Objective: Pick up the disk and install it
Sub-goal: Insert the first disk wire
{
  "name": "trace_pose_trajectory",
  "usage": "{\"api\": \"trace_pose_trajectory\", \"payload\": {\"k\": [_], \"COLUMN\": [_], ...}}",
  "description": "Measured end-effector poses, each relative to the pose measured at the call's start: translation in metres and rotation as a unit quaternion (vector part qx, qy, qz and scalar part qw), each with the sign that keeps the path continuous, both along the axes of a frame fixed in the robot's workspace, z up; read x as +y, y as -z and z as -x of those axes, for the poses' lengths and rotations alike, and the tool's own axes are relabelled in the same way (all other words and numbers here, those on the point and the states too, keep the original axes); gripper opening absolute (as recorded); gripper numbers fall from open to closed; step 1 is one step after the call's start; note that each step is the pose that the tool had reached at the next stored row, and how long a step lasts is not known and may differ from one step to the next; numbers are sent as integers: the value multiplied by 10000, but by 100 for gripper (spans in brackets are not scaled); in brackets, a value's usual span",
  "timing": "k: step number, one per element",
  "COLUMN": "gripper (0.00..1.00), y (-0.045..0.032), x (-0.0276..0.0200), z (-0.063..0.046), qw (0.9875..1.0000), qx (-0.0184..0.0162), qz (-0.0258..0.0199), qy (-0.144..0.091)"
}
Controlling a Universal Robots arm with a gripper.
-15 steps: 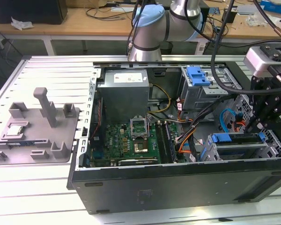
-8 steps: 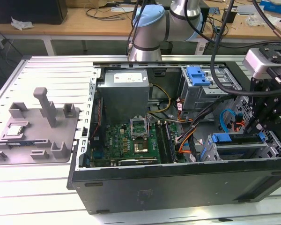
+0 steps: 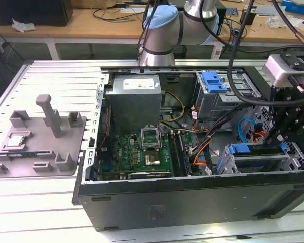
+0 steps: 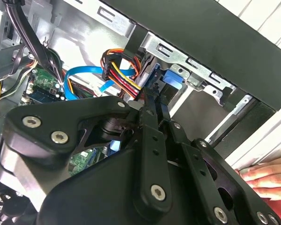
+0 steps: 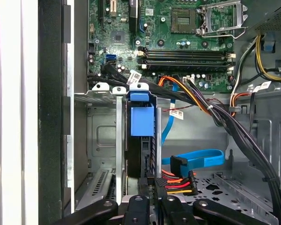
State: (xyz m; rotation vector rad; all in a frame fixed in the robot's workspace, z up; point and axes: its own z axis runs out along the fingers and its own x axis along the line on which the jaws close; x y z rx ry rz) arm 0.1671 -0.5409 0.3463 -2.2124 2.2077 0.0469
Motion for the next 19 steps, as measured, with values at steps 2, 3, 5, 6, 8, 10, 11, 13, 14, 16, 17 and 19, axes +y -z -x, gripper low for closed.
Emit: {"api": "trace_pose_trajectory", "payload": {"k": [2,3,5,6,8,10,11,13,14,16,17,19], "gripper": [16,16,16,16,16,16,16,16,16,16,16,16], "y": [2,4,9,10,13,16,18,21,23,29,31,36], "x": [-1,-3,-2,-2,-2,-2,-2,-2,-2,-3,-2,-2], "z": [0,0,2,3,5,6,6,6,6,6,6,6], "qw": [10000,10000,10000,10000,10000,10000,10000,10000,10000,10000,10000,10000], "qx": [0,0,0,0,0,0,0,0,0,0,0,0], "qz": [0,1,0,0,0,0,0,0,-1,-1,-2,-3], "qy": [1,3,4,4,3,4,4,4,4,4,4,4]}}
